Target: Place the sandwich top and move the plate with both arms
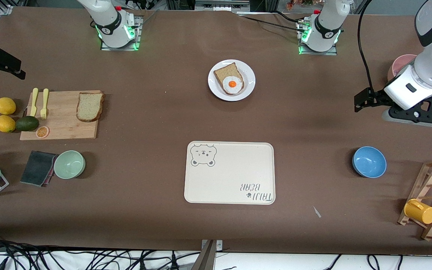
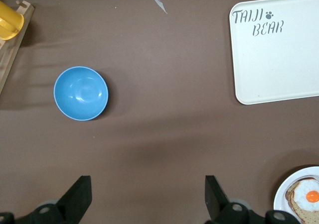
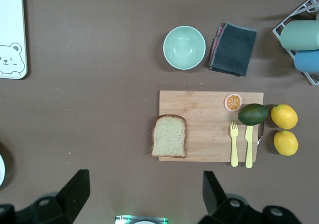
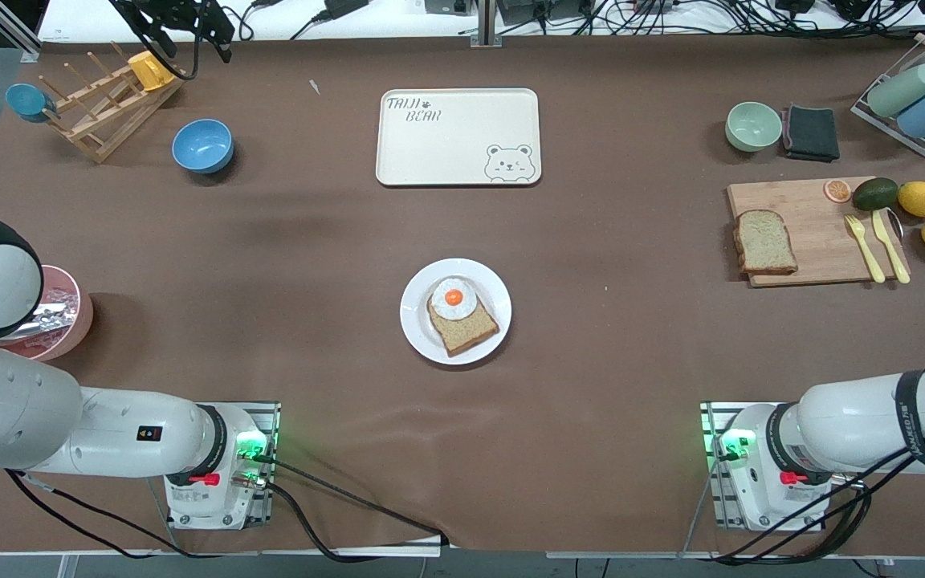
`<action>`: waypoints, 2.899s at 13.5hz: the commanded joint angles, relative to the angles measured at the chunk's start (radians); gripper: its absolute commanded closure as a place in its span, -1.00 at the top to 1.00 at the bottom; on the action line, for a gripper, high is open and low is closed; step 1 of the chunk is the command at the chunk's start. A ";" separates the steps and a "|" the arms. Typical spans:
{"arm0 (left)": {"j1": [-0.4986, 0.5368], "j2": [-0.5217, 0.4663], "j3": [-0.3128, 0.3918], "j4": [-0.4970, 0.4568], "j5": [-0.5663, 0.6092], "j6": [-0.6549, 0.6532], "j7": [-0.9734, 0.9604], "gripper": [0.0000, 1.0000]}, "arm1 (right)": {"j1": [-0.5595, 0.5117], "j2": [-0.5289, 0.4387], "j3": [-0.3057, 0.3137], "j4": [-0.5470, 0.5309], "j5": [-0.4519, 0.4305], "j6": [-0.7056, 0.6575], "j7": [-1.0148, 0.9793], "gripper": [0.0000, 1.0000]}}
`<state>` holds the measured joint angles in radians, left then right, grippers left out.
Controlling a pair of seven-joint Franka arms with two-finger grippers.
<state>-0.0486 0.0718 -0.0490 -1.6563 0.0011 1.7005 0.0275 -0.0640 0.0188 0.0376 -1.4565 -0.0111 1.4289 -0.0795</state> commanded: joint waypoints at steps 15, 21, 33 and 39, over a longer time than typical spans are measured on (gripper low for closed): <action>-0.004 0.009 0.004 0.026 -0.027 -0.015 0.023 1.00 | 0.010 0.013 0.010 0.030 -0.007 -0.041 0.060 1.00; -0.002 0.009 0.004 0.026 -0.027 -0.013 0.023 1.00 | 0.010 0.015 0.008 0.018 0.000 -0.047 0.069 1.00; -0.002 0.009 0.004 0.024 -0.027 -0.015 0.023 1.00 | 0.023 0.017 0.010 -0.044 -0.003 0.017 0.060 1.00; -0.002 0.009 0.004 0.024 -0.027 -0.015 0.023 1.00 | 0.036 0.044 0.083 -0.208 -0.013 0.192 0.098 1.00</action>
<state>-0.0491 0.0725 -0.0490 -1.6562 0.0010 1.7005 0.0275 -0.0277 0.0688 0.0896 -1.6293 -0.0106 1.5703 0.0001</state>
